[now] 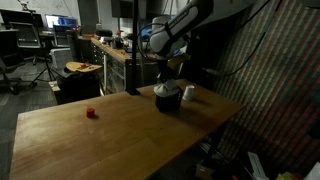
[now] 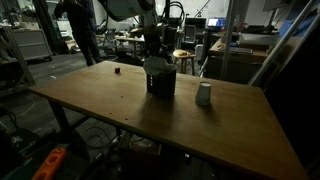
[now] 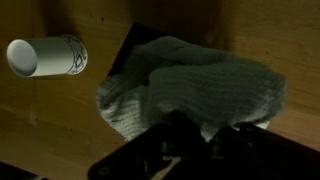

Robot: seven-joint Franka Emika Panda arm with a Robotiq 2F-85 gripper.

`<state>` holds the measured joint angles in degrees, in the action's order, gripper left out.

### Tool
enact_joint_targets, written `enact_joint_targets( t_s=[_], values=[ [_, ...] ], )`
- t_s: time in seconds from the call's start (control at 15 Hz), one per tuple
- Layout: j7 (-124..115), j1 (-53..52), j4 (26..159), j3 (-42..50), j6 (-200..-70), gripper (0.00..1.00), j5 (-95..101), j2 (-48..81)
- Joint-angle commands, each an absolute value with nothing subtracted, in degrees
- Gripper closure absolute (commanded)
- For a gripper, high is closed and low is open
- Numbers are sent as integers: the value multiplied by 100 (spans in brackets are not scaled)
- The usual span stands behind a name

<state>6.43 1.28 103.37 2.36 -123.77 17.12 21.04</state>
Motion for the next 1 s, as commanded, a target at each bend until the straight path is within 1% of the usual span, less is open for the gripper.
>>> enact_joint_targets(
  t_s=[0.0,0.93],
  values=[
    [622,142,10193,231,-12151,95,1512,2234],
    [643,150,9362,207,-11506,95,1346,3121]
  ],
)
